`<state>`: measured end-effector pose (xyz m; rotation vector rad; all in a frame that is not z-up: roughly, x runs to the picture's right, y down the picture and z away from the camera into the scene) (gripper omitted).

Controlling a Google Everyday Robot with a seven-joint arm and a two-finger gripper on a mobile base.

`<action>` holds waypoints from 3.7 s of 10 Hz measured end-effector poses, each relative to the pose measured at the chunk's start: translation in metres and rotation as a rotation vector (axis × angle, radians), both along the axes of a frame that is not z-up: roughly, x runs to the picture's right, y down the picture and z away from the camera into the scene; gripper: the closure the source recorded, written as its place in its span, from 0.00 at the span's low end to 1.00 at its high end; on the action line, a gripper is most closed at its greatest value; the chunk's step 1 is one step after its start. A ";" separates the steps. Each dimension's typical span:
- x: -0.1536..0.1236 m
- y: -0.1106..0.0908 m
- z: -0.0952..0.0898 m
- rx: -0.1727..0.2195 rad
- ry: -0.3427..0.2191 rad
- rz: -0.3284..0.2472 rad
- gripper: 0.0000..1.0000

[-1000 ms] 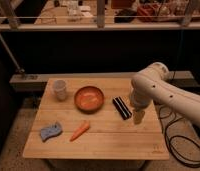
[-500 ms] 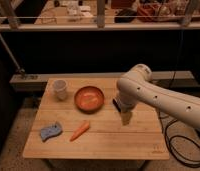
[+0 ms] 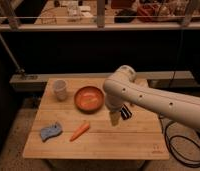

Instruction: Place the pepper on the white sponge

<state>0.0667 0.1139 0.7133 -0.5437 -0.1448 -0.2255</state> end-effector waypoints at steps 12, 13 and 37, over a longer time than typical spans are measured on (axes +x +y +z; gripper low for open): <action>-0.091 0.033 0.034 -0.013 -0.149 -0.121 0.20; -0.093 0.037 0.035 -0.013 -0.159 -0.132 0.20; -0.154 0.095 0.064 -0.006 -0.351 -0.312 0.20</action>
